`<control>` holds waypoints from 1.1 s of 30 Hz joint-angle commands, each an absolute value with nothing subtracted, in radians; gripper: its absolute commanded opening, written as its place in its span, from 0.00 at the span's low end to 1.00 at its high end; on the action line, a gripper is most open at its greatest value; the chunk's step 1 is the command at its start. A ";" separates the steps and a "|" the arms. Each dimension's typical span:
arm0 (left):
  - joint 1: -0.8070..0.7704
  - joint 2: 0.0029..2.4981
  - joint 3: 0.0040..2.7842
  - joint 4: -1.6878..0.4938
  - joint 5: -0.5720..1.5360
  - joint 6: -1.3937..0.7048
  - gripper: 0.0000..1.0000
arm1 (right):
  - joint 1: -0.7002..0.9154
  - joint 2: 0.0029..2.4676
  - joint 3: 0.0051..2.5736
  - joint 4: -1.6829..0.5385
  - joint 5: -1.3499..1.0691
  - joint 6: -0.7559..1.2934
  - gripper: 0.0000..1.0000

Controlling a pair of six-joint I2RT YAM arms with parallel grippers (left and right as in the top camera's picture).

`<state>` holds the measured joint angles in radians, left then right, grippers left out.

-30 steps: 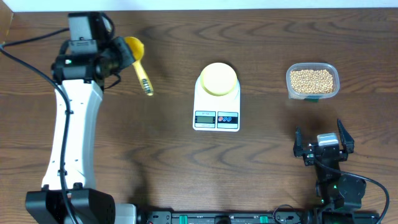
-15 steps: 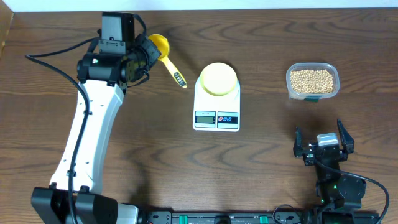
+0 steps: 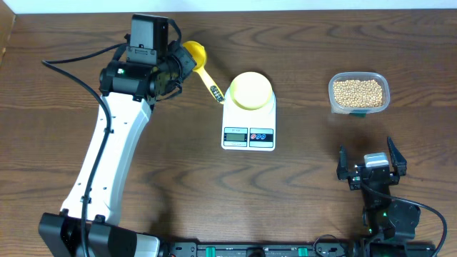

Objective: Scoop item into bowl and weigh 50g on scale

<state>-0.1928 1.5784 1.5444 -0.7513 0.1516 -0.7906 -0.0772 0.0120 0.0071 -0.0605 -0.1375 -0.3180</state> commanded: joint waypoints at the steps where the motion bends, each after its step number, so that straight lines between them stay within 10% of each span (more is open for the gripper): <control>1: -0.211 1.568 1.549 -0.750 0.150 -0.827 0.08 | -0.071 0.007 0.006 -0.064 -0.138 -0.303 0.99; 33: -0.522 1.569 1.549 -0.761 0.069 -1.225 0.08 | -0.071 0.007 0.006 -0.060 -0.189 -0.300 0.99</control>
